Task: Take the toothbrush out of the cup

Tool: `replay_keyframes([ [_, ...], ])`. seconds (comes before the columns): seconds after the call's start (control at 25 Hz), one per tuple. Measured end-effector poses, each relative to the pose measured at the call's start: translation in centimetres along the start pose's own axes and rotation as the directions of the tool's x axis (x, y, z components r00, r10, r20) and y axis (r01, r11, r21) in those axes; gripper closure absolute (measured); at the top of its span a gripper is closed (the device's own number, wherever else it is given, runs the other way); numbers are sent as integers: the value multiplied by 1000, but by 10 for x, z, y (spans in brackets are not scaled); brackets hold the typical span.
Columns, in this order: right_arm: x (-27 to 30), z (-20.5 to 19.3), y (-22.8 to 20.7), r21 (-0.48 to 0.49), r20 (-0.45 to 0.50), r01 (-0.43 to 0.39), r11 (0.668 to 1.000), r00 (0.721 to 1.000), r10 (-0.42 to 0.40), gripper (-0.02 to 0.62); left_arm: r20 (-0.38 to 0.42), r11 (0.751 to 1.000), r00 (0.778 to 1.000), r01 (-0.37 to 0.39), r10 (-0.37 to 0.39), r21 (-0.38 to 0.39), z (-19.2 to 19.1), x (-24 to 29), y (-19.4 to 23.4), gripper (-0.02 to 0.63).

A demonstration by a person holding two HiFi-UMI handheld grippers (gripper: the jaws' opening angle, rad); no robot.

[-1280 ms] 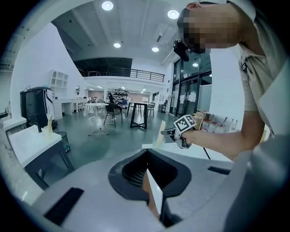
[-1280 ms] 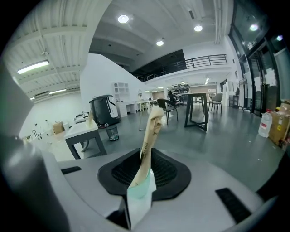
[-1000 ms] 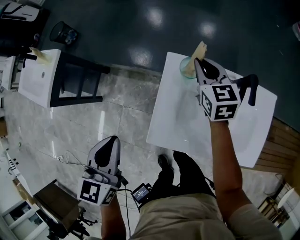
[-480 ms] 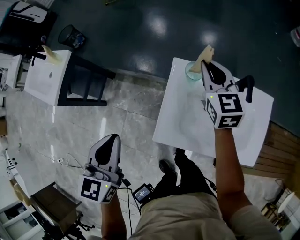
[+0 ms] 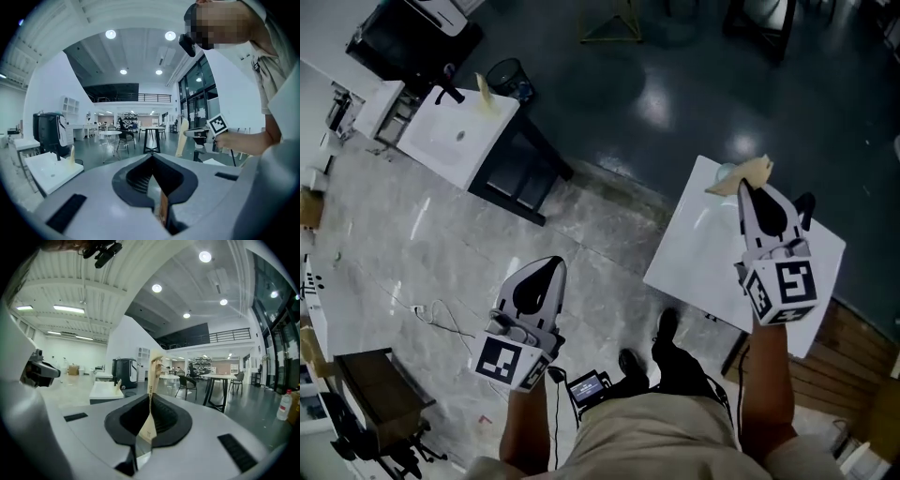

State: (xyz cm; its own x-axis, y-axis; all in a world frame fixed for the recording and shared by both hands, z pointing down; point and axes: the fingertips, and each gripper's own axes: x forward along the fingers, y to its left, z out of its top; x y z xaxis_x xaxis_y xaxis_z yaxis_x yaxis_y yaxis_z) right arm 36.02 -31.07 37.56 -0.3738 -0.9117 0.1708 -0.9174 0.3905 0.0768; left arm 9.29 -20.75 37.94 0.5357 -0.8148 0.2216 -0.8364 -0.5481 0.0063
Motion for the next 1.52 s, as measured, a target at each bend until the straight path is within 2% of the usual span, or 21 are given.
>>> replay_keyframes([
  [0.28,-69,61,112,-28,47,-158,987,986,160,581,100,998,993,-68,67,3,34,-90,21,600],
  [0.48,-94,89,168,-66,54,-234,970,970,238,581,147,994,983,-107,109,-17,42,-143,30,600],
  [0.68,-121,92,212,-70,36,-244,967,968,247,581,164,994,980,-108,109,-16,44,-194,33,600],
  [0.88,-127,106,248,-97,56,-256,962,963,262,581,196,990,971,-139,139,-13,45,-234,50,600],
  [1.12,-134,115,279,-102,68,-247,964,965,255,581,198,989,969,-150,148,-6,43,-273,64,600],
  [1.36,-127,125,296,-111,75,-260,959,960,269,581,216,987,963,-161,159,-5,49,-284,80,600],
  [1.52,-104,124,298,-97,70,-273,957,957,280,581,199,986,966,-168,167,-10,47,-276,97,600],
])
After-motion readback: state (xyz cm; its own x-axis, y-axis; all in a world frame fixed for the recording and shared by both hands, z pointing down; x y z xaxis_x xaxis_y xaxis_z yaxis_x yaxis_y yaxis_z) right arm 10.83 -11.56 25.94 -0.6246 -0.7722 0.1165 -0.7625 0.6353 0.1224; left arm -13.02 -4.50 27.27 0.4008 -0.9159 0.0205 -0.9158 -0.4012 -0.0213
